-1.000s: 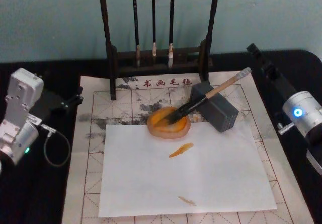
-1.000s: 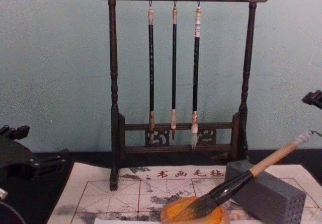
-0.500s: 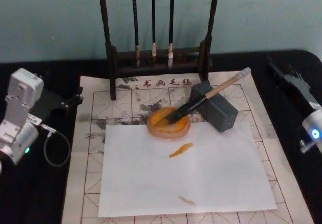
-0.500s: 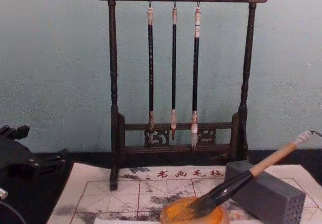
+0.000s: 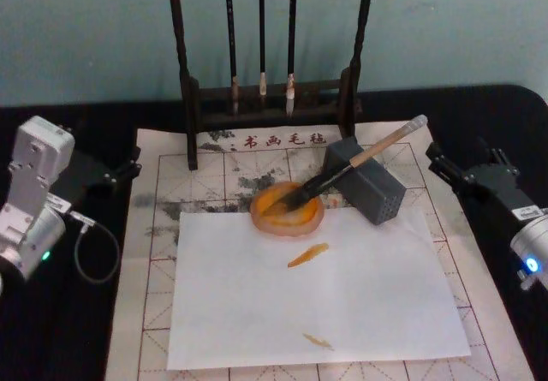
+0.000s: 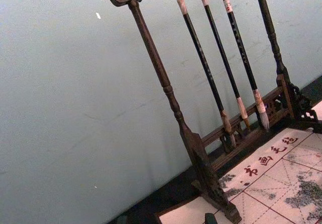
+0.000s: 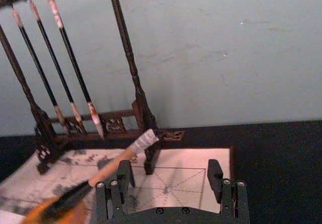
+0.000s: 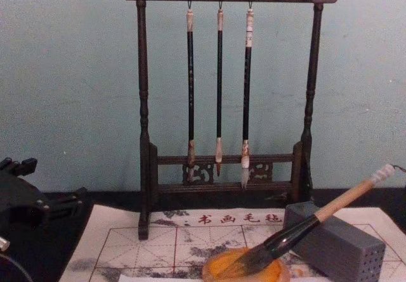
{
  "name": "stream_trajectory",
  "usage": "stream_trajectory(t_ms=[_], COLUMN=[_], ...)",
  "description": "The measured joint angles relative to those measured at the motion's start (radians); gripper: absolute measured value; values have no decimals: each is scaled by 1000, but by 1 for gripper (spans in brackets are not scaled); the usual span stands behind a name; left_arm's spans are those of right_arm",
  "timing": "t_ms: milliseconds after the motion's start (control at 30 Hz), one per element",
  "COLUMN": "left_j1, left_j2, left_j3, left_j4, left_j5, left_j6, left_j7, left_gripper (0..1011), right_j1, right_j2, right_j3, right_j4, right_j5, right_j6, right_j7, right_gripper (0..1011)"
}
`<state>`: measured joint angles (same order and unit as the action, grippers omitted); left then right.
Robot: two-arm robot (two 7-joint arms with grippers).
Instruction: Pick up the brush from the inkstone, write on the paper, then place the brush back to its original position.
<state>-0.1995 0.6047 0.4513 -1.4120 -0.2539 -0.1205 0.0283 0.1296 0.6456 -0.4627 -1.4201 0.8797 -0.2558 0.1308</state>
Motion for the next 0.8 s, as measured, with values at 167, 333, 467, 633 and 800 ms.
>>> stream_trajectory(t_ms=[167, 333, 467, 633, 800], left_j1=[0, 0, 0, 0, 0], left_j2=[0, 0, 0, 0, 0], left_j3=[0, 0, 0, 0, 0], left_j4=[0, 0, 0, 0, 0], left_j5=[0, 0, 0, 0, 0], left_j6=[0, 0, 0, 0, 0], left_j7=[0, 0, 0, 0, 0], left_gripper=[1001, 1001, 1001, 1001, 1001], right_j1=[12, 18, 18, 18, 18], right_j2=[-9, -18, -17, -17, -16], right_j3=[-13, -15, -15, -15, -15], right_j4=[25, 35, 35, 35, 35], right_j5=[-78, -106, -106, -105, -104], right_j6=[-9, -5, -5, -5, -5], right_j7=[-29, -41, -41, -40, -40], right_gripper=[1002, 1003, 1002, 1003, 1002])
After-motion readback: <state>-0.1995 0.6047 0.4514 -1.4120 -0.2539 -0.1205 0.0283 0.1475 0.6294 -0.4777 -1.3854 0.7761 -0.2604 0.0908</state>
